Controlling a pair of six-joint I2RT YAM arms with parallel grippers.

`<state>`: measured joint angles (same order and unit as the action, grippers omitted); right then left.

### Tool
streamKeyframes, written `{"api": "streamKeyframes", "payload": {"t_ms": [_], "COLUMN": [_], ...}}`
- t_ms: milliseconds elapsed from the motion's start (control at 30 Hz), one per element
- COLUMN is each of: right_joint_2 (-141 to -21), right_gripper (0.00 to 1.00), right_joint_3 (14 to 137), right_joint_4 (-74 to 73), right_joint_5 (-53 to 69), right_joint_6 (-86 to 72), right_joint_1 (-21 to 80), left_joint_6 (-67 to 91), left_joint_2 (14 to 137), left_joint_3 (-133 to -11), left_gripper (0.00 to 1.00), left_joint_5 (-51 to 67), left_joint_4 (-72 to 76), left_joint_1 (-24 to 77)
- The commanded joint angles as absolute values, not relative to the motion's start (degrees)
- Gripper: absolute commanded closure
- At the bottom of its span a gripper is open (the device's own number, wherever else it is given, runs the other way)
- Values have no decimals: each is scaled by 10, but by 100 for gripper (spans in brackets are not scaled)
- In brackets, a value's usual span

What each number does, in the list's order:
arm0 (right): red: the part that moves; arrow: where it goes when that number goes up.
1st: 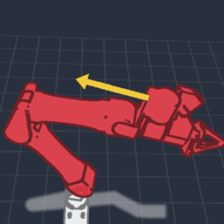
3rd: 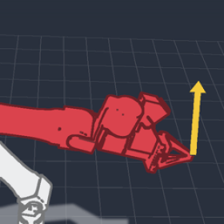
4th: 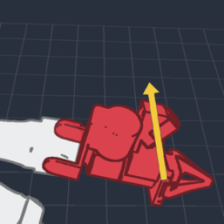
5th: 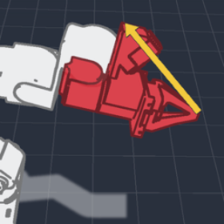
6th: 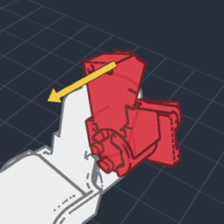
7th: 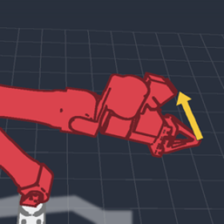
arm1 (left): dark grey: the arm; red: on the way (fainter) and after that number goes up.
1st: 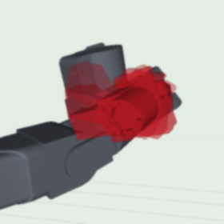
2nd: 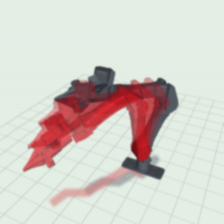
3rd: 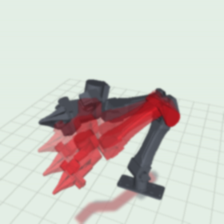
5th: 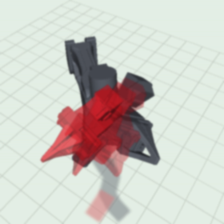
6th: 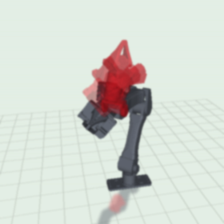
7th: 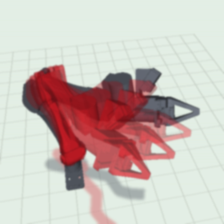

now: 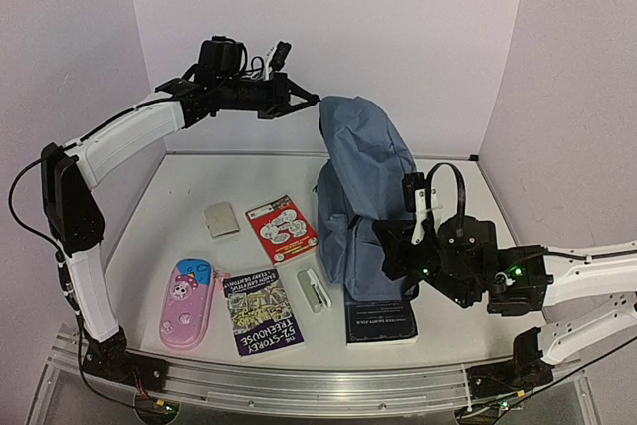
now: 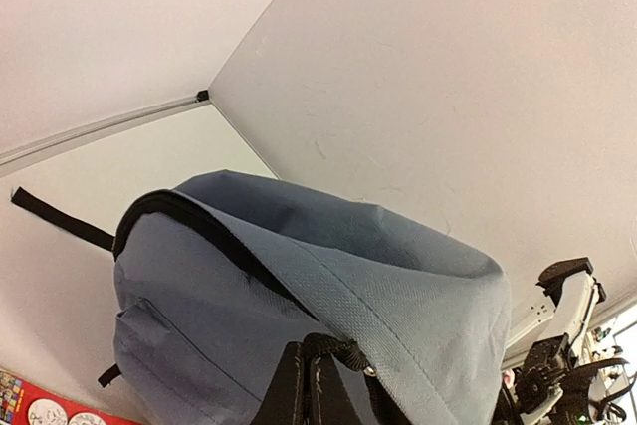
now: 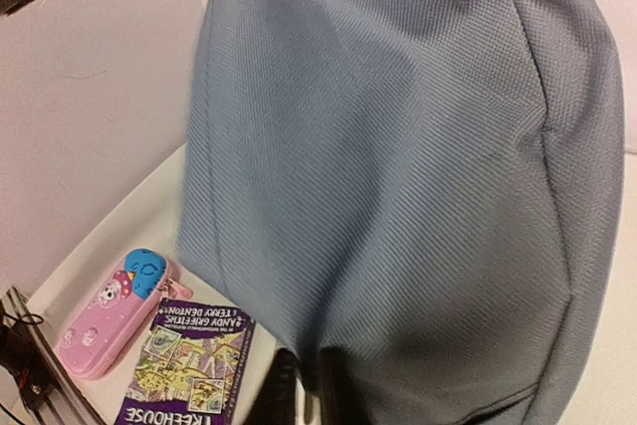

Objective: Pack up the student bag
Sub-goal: Unzip the student bag at the center of the board.

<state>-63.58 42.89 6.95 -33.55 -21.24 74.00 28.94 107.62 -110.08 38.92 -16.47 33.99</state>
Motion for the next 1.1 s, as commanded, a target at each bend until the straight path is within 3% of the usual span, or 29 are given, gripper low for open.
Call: {"api": "streamKeyframes", "payload": {"t_ms": [0,300,600,800,900,1067], "right_joint_2": [-624,-685,-846,-927,-943,-929], "right_gripper": [60,26,11,6,10,47], "right_joint_3": [460,627,821,889,904,896], "right_joint_4": [62,-14,-156,-222,-247,-249], "right_joint_5": [-340,-377,-494,-577,-626,-628], "right_joint_6": [-225,-199,-202,-239,-274,-301], "right_joint_1": [747,746,746,746,746,746], "left_joint_6": [301,293,293,285,273,260], "left_joint_2": [1079,1028,995,972,962,949], "left_joint_3": [-1117,-1040,-1003,-980,-973,-961], "left_gripper": [100,100,100,100,100,100], "left_joint_5": [485,492,480,477,467,443], "left_joint_4": [-104,-95,-82,-87,-103,-120], "left_joint_1": [344,358,365,365,365,365]}}
